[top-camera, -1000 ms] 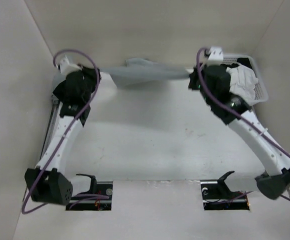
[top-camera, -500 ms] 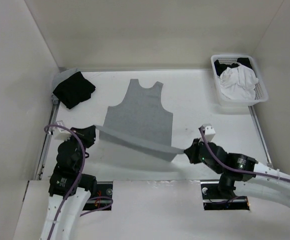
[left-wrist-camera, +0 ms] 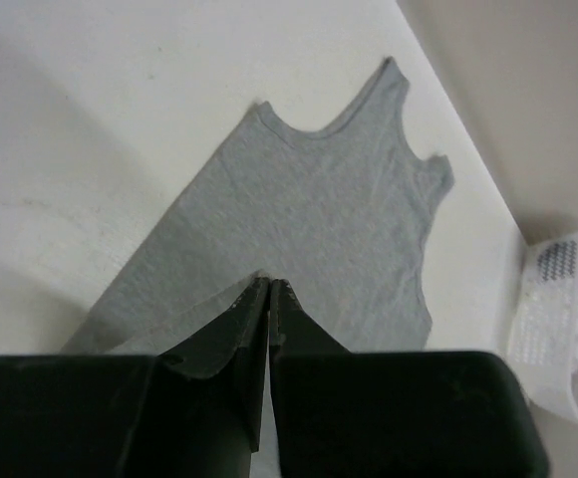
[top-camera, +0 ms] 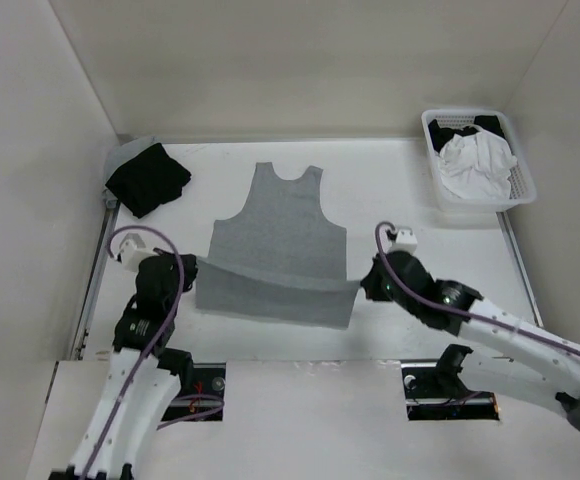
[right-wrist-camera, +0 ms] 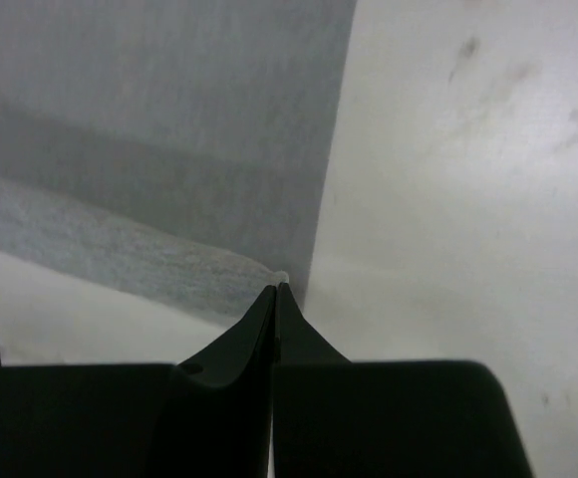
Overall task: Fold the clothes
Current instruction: Fold the tank top
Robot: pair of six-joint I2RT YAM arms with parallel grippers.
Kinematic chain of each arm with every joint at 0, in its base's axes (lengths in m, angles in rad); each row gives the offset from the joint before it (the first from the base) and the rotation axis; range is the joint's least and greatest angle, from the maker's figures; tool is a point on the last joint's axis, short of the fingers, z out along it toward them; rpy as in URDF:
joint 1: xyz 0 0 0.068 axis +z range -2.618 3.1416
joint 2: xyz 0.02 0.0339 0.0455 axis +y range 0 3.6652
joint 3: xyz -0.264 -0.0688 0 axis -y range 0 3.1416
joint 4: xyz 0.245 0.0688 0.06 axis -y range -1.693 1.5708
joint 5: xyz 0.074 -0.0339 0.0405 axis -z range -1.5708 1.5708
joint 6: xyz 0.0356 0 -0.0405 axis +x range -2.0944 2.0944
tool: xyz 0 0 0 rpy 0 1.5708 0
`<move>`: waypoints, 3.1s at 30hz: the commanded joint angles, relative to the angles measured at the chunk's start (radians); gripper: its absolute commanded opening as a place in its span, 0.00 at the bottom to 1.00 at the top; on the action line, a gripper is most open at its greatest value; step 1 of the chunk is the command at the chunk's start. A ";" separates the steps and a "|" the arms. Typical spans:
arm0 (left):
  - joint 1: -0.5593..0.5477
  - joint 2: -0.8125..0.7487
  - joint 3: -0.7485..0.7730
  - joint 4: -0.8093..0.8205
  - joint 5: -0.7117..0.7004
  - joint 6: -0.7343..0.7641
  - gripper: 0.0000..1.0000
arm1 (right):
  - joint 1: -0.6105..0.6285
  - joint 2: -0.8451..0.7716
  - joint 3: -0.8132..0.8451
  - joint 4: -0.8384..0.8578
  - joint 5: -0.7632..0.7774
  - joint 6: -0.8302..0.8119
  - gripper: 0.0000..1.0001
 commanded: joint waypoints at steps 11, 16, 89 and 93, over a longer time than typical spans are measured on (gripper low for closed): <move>0.098 1.144 0.572 0.729 -0.012 0.010 0.02 | -0.555 0.838 0.715 0.428 -0.305 -0.265 0.00; 0.112 1.482 0.913 0.668 0.090 0.076 0.12 | -0.627 1.111 1.017 0.342 -0.329 -0.256 0.05; 0.164 0.775 -0.125 0.925 0.261 -0.049 0.00 | -0.420 0.627 -0.077 0.918 -0.307 0.145 0.01; 0.139 0.474 -0.088 0.730 0.249 -0.028 0.00 | -0.328 0.331 -0.082 0.717 -0.204 0.053 0.01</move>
